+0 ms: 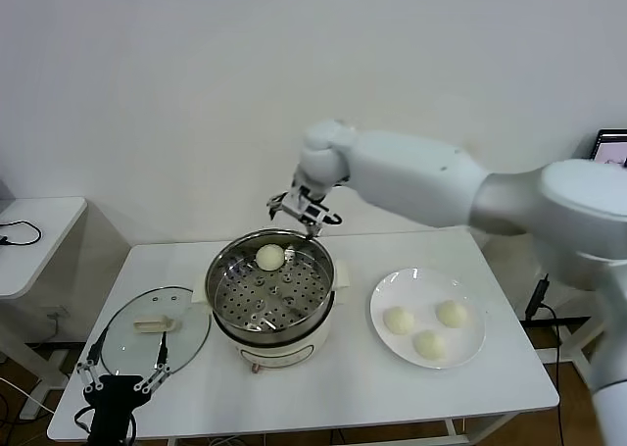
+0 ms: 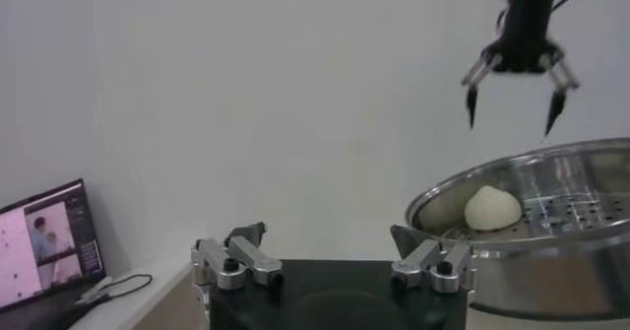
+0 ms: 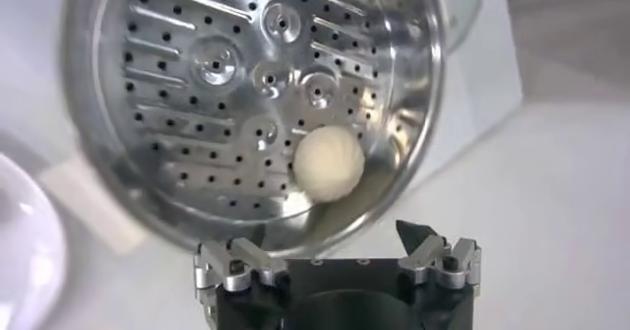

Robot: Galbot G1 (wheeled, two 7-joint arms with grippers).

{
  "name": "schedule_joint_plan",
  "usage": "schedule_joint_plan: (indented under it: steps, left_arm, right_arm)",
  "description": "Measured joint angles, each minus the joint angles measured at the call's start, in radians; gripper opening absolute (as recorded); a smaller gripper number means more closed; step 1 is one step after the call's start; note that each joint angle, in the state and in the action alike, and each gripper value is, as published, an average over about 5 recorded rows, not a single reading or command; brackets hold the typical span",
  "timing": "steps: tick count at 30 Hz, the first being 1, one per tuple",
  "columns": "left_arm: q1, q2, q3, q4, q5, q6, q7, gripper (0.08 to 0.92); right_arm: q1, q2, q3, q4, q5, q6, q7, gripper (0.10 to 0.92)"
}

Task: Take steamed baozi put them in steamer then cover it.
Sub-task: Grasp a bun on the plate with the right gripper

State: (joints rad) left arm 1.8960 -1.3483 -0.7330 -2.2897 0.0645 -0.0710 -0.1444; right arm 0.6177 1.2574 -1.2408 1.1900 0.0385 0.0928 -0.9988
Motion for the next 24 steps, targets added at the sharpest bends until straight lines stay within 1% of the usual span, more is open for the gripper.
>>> schedule_joint_plan:
  steps: [5, 12, 18, 24]
  left_arm:
    - [-0.013, 0.015, 0.000, 0.003, -0.008, 0.014, 0.006, 0.823]
    - [-0.026, 0.033, -0.002, 0.016, -0.010, 0.021, 0.011, 0.823]
    - [-0.035, 0.035, -0.006, 0.024, -0.010, 0.029, 0.013, 0.823]
    - [-0.032, 0.031, -0.014, 0.022, -0.009, 0.033, 0.014, 0.823]
  right_arm:
    - [0.022, -0.156, -0.004, 0.138, 0.060, -0.137, -0.020, 0.823]
    - [-0.001, -0.388, 0.006, 0.293, 0.078, -0.263, -0.026, 0.823]
    - [-0.074, -0.534, 0.023, 0.362, 0.056, -0.325, -0.025, 0.823]
    - [-0.178, -0.599, 0.063, 0.385, 0.021, -0.369, -0.017, 0.823]
